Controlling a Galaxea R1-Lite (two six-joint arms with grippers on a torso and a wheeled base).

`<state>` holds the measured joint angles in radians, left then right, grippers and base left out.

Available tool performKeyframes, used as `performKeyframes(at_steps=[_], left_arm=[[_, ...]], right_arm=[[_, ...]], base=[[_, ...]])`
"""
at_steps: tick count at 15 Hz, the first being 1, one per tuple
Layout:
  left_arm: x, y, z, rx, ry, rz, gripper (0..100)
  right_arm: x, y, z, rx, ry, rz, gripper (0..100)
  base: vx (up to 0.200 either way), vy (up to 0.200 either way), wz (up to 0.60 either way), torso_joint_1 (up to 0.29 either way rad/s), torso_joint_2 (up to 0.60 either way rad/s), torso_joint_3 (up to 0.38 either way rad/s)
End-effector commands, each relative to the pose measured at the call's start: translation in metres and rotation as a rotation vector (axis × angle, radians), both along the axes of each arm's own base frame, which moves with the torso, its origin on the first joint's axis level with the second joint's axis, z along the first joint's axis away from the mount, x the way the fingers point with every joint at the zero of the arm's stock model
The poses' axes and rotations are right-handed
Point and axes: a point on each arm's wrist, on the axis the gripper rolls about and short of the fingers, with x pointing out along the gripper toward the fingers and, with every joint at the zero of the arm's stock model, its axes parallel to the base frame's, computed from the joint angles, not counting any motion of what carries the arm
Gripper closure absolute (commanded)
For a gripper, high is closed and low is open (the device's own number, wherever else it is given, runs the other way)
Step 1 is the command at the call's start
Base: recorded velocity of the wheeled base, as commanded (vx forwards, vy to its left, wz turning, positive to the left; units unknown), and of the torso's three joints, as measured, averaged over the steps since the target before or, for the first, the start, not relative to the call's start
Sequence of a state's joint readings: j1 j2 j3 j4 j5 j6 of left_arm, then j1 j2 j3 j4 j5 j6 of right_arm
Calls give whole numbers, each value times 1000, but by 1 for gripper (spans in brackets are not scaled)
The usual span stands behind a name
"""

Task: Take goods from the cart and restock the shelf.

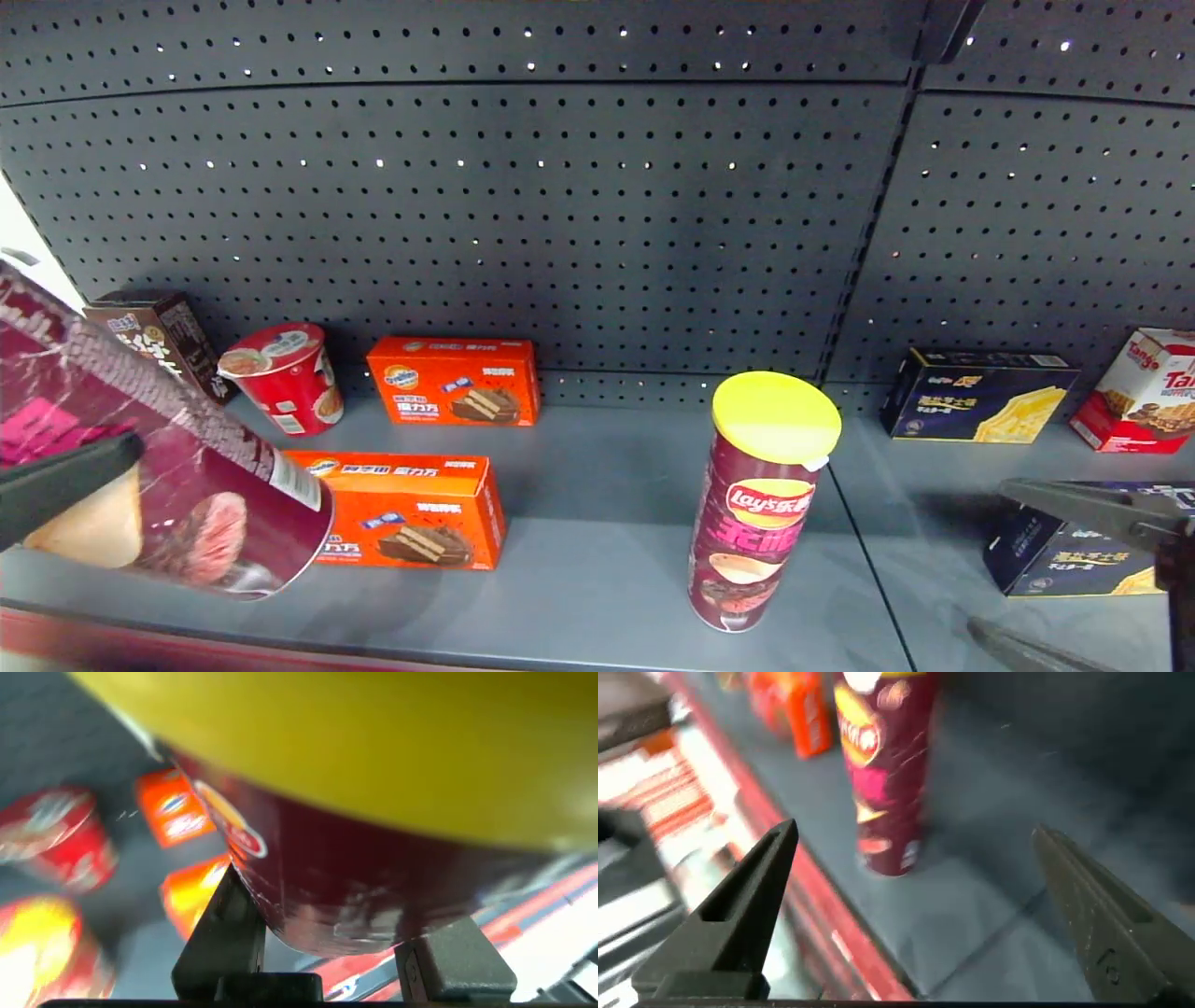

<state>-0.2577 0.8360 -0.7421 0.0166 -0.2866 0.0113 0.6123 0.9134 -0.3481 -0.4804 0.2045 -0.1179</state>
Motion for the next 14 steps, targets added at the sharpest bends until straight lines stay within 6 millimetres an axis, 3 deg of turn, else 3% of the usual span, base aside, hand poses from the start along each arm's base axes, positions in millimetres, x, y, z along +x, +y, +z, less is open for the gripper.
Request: performKeyframes(at_steps=[1,4,5,6,10,12,14], left_arm=[[47,-30,8,43,80,-128,100],[86,-77,10,69,139,-270,100],[92,-83,10,74,148,-278,100],[113,-98,-1,129,155,-302,100],[163,-126,-29,196,190,-317,100],[181,-138,-33,192,181,-330,100],[220,-160,-37,180,134,-356,100]], right_arm=[[-19,-15,10,58,-81,-41,0],[-28,-22,12,103,-99,-79,0],[-28,-22,12,102,-98,-86,0],[-28,-22,11,100,-95,-98,0],[-30,-24,13,123,-98,-98,0],[-32,-25,13,134,-97,-96,0],[-33,-26,13,141,-94,-96,0]], base=[[0,0,0,0,0,0],[0,0,0,0,0,0],[0,0,0,0,0,0],[0,0,0,0,0,0],[0,0,0,0,0,0],[0,0,0,0,0,0],[0,0,0,0,0,0]])
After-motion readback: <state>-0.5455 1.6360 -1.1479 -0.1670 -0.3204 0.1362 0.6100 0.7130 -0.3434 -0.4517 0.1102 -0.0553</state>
